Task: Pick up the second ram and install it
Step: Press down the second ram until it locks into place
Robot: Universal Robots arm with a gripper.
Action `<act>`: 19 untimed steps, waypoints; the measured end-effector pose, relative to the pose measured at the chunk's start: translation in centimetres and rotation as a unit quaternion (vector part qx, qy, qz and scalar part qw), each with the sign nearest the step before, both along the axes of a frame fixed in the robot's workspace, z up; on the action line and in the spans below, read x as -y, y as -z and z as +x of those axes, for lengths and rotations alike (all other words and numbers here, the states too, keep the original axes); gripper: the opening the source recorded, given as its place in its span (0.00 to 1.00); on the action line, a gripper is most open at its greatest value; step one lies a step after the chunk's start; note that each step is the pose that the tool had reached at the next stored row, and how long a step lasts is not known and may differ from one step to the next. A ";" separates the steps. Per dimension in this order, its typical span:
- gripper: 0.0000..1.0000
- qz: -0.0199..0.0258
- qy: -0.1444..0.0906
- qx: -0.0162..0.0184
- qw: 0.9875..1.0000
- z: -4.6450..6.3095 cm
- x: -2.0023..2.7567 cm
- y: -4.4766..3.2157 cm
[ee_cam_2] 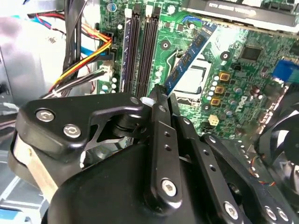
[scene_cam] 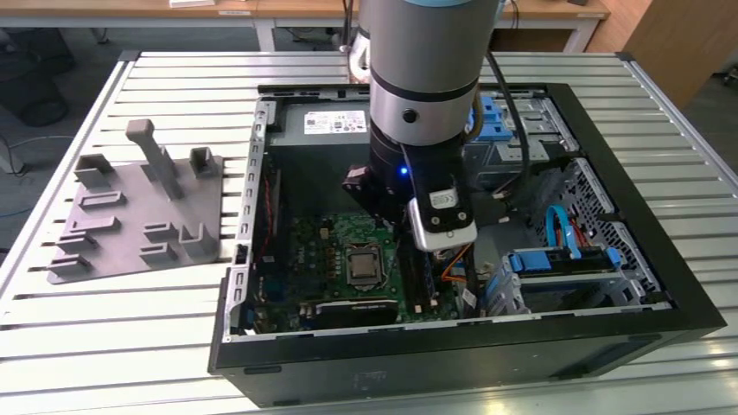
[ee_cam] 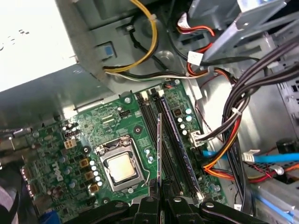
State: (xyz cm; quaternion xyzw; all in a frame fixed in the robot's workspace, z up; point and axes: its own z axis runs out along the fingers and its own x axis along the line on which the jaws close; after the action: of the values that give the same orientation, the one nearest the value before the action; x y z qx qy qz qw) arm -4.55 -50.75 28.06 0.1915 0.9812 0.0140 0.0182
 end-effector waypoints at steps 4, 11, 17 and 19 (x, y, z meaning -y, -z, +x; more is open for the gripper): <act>0.14 0.000 0.023 0.000 1.000 0.0 0.00 0.02; 0.14 0.000 0.062 0.000 0.998 0.0 0.00 0.05; 0.14 0.000 0.095 0.000 0.996 0.0 0.00 0.08; 0.14 0.000 0.105 0.000 0.994 0.0 0.00 0.09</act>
State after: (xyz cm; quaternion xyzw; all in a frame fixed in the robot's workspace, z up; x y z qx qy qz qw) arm -4.55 -50.75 27.97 0.2940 0.9555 0.0120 0.0196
